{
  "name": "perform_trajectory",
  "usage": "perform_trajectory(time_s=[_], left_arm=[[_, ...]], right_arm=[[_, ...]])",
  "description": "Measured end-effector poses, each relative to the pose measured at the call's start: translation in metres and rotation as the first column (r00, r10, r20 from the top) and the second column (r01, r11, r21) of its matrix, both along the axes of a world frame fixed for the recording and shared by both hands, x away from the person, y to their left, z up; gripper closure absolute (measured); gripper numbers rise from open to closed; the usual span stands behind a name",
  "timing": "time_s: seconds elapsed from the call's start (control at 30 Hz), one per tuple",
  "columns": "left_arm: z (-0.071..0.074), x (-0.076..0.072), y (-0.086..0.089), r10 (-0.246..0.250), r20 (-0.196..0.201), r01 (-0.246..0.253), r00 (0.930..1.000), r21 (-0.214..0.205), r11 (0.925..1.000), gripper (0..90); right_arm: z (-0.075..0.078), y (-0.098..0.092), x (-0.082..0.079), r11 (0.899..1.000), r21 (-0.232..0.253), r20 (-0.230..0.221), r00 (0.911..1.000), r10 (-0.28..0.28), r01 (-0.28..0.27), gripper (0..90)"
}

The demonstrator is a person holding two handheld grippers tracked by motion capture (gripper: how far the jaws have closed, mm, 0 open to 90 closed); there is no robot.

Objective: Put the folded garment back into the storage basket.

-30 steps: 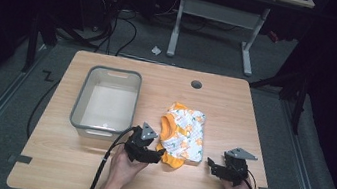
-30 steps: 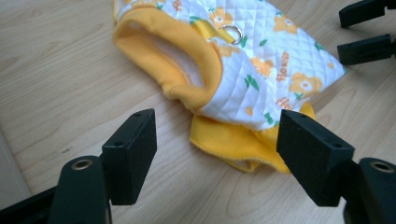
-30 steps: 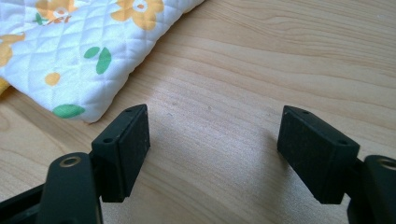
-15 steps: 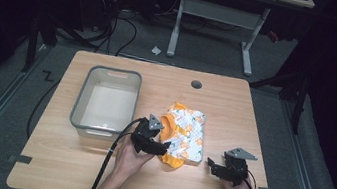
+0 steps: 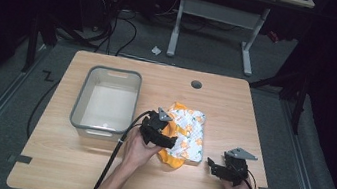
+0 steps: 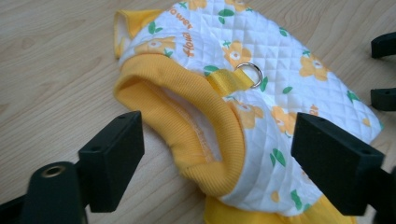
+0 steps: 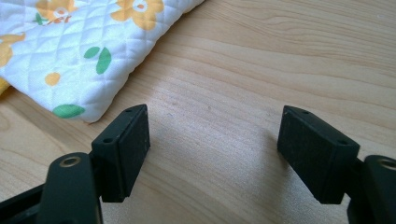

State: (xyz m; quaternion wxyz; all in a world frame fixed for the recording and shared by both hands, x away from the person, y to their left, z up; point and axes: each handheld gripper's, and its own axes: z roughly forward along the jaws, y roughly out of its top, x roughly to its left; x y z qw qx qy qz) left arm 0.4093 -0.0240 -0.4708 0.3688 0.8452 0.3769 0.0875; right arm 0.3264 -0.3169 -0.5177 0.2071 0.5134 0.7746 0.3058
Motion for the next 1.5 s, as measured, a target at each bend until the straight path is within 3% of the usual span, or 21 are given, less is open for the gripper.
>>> perform_trajectory(time_s=[0.53, 0.8, 0.83, 0.93, 1.0, 1.13, 1.5], left_arm=[[-0.025, 0.021, -0.009, 0.06, -0.07, -0.059, 0.9958, 0.019, 0.9981, 15.0], [-0.032, 0.025, -0.015, 0.08, -0.067, -0.075, 0.9945, 0.07, 0.9947, 15.8], [-0.037, 0.026, -0.017, 0.079, -0.082, -0.073, 0.9935, 0.076, 0.9944, 16.2], [-0.041, 0.027, -0.019, 0.076, -0.099, -0.069, 0.9922, 0.07, 0.9952, 16.6], [-0.041, 0.026, -0.021, 0.072, -0.087, -0.065, 0.9936, 0.076, 0.995, 17.0], [-0.041, 0.025, -0.021, 0.047, -0.085, -0.042, 0.9952, 0.064, 0.997, 22.7], [-0.039, 0.019, -0.024, 0.002, -0.081, 0.001, 0.9967, 0.031, 0.9995, 51.9]], right_arm=[[0.0, 0.0, 0.0, 1.0, 0.0, 0.0, 1.0, 0.0, 0.0, 25.4], [0.0, 0.0, 0.0, 1.0, 0.0, 0.0, 1.0, 0.0, 0.0, 25.5], [0.0, 0.0, 0.0, 1.0, 0.0, 0.0, 1.0, 0.0, 0.0, 25.5], [0.0, 0.0, 0.0, 1.0, 0.0, 0.0, 1.0, 0.0, 0.0, 25.4], [0.0, 0.0, 0.0, 1.0, 0.0, 0.0, 1.0, 0.0, 0.0, 25.4], [0.0, 0.0, 0.0, 1.0, 0.0, 0.0, 1.0, 0.0, 0.0, 25.4], [0.0, 0.0, 0.0, 1.0, 0.0, 0.0, 1.0, -0.001, 0.001, 25.4]])
